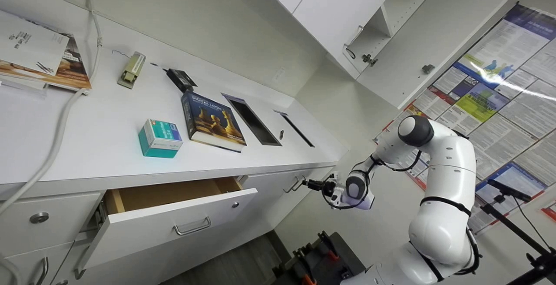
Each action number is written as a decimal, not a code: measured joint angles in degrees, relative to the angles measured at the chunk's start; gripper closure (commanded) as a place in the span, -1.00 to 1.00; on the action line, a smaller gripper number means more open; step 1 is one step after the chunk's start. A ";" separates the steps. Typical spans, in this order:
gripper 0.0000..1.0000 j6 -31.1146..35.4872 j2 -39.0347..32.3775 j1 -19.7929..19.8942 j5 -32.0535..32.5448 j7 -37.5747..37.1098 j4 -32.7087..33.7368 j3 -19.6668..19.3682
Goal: Open the rightmost lower cabinet door
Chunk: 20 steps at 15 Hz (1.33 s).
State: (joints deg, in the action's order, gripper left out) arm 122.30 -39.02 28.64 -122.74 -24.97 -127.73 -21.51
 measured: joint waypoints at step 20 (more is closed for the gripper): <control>0.96 0.23 -2.63 -0.64 0.58 -0.01 1.32 0.37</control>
State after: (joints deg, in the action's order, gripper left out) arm 122.53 -41.65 28.00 -122.16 -24.98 -126.42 -21.14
